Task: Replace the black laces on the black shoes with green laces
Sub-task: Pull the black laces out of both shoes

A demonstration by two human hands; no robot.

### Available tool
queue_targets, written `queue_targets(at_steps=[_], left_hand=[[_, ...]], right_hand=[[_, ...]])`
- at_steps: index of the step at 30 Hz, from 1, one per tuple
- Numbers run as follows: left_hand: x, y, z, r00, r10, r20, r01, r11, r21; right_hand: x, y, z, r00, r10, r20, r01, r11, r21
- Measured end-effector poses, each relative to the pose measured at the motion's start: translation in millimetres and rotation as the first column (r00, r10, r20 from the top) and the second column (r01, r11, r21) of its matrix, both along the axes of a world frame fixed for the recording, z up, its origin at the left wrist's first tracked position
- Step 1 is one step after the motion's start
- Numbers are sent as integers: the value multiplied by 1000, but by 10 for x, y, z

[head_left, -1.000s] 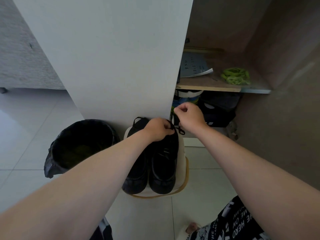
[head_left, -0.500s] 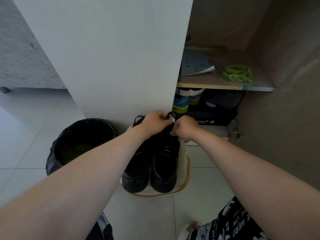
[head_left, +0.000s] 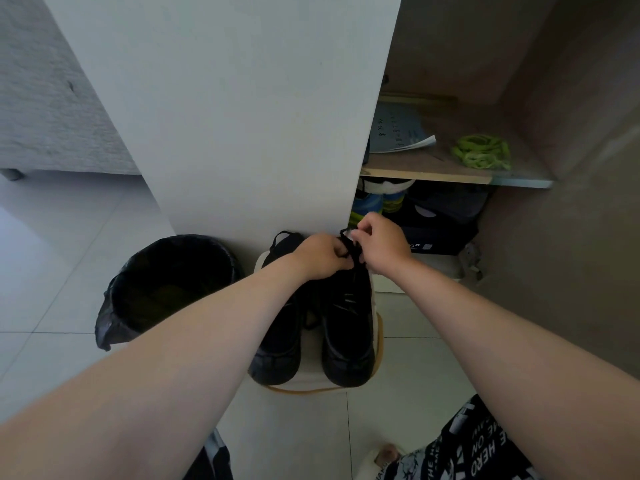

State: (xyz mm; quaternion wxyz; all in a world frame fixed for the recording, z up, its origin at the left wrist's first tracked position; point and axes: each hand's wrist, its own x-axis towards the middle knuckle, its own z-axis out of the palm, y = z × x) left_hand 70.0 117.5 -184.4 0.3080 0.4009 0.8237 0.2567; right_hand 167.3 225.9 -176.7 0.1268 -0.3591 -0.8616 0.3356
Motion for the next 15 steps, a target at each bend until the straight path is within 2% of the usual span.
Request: queue_targets(at_steps=[2,4,5,7,9,11,13,15], left_hand=[[-49,22,19,990,129,-55,-127,991,52],[-111,24,36,960,262,-93,-260,965,33],[-137,13,37,944,289,-157,-294,956,-7],[-167,-19,29,902,275,-332,-302,953,-32],[-155,-23,82,854,225,-468,-203,974,98],[-101,7,153,879,121,-461,-34,981,193],[-6,24,174,932,-47,-360,93,989,112],[81,23,134,926,-208,-314,193,978,-78]], right_hand=[[3,33,-14,993,-72,89,81,991,-109],[18,22,12,972,-179,154,226,894,-387],[30,10,33,963,-206,176,268,825,-498],[35,7,59,961,-202,190,276,770,-576],[43,22,57,964,-195,181,265,746,-611],[25,31,48,963,-196,187,271,734,-623],[24,42,32,962,-165,216,262,772,-579],[54,65,22,957,-101,270,232,826,-514]])
